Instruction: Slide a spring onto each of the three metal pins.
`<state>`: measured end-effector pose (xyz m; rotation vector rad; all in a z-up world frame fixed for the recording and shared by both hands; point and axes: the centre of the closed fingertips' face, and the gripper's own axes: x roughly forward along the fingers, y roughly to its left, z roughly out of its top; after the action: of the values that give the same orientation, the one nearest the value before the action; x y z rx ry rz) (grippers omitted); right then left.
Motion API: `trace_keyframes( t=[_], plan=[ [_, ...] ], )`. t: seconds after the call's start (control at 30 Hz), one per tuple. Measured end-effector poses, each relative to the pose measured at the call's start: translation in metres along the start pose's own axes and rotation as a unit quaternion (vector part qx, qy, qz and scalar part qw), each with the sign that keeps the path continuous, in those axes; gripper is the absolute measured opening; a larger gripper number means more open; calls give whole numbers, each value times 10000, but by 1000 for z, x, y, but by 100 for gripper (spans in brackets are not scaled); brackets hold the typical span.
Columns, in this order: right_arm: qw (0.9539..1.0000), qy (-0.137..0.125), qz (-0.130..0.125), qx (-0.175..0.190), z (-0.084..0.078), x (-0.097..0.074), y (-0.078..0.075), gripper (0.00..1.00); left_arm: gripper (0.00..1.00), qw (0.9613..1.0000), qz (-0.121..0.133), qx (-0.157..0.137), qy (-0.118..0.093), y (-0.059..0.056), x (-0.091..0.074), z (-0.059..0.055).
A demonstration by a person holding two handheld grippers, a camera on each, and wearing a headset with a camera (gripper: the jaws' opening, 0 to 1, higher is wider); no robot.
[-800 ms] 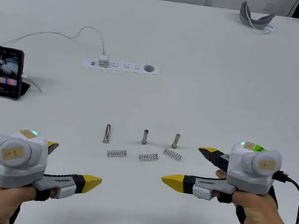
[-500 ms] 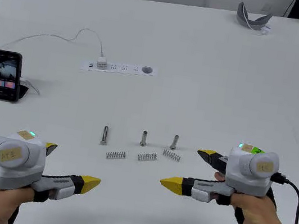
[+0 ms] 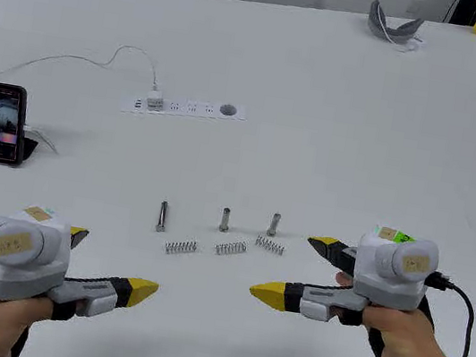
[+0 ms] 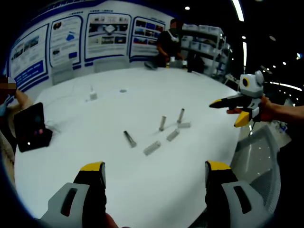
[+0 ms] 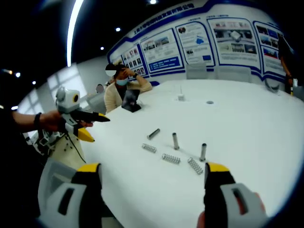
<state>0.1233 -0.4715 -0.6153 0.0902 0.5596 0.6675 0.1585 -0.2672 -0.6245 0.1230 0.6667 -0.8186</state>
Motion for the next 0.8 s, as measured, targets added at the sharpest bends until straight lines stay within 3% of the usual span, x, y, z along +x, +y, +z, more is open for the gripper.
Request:
trace_keyframes(
  t=[0.5, 0.8],
  plan=[
    [10000, 41, -46, 13, -3, -3, -3, 93, 87, 10000, -8, -54, 32, 0, 3, 0],
    [9999, 59, -100, 32, -7, -6, -4, 95, 86, 10000, -6, -58, 24, 7, 11, 9]
  ],
)
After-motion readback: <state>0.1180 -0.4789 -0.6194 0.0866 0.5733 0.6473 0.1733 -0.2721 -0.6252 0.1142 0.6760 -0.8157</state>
